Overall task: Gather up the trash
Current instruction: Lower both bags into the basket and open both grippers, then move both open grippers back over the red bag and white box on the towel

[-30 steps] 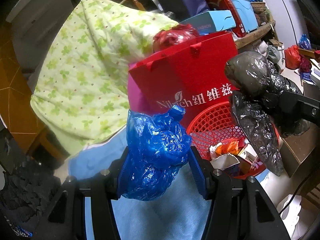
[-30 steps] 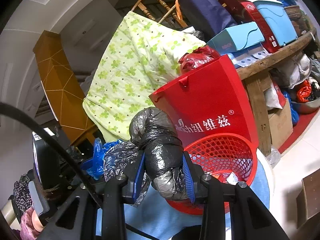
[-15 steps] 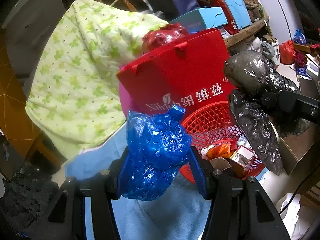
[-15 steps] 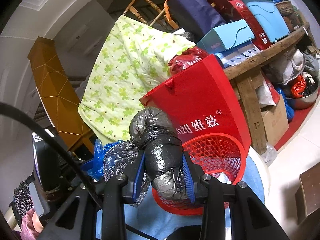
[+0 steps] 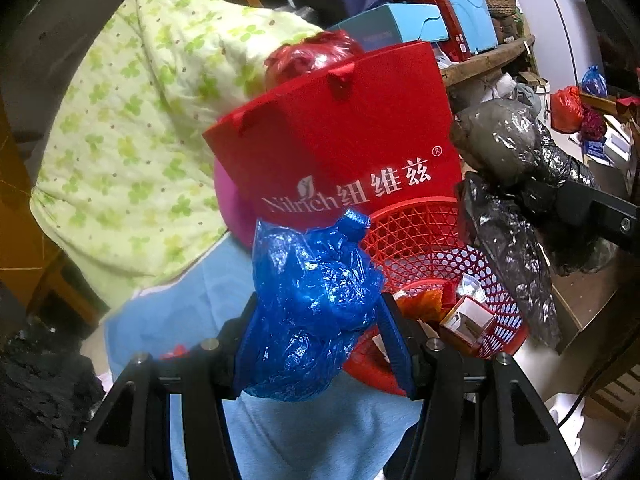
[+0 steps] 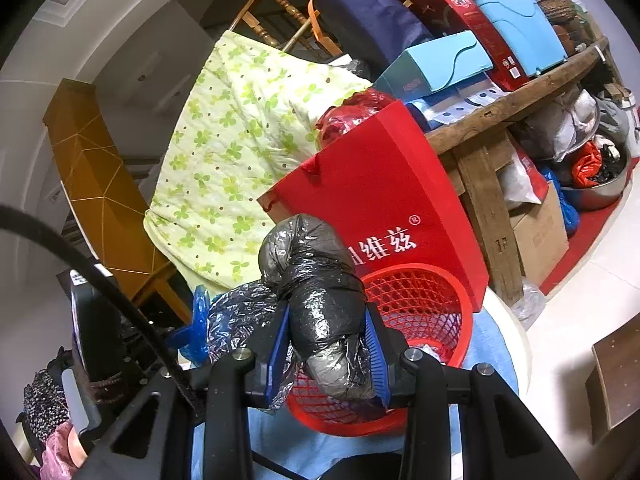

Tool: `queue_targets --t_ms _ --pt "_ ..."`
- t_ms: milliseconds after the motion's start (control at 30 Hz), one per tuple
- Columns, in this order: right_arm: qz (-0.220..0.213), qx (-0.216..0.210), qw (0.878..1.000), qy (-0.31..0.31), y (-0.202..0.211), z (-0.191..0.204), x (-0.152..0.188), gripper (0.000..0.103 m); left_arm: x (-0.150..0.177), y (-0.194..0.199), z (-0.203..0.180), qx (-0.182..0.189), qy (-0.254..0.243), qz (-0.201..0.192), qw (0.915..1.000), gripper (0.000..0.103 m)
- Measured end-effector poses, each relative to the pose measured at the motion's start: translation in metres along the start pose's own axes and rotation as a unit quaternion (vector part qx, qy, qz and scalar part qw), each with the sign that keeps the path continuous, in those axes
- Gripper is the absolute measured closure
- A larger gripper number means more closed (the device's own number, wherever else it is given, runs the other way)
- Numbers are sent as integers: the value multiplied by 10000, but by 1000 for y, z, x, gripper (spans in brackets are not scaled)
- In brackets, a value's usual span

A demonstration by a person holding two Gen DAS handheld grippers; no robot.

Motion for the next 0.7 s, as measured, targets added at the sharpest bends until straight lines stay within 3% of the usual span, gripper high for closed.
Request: queue_targets --t_ms 300,600,633,700 --pt "173 400 9990 44 -26 -14 -2 65 -3 -30 5 527 552 295 9966 45" --pt "295 695 9956 -554 -65 -40 4 63 -6 -65 4 1313 1095 491 9841 43" --pt "338 740 9946 -642 -69 -43 5 61 -4 -68 4 1390 1141 522 9823 42" --pt "439 710 9926 -881 -77 -51 10 49 0 -74 5 1523 1215 611 9789 40"
Point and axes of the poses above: each gripper's, at about its wrist camera, not at the fingertips, and y roughly against the way its jaws point, z to its left, x to its underside, the point moved 2 cm from there along -y, roughly the way its jaws point, and after that the axes turned 9 degrees about y, right-handed, at the moved point
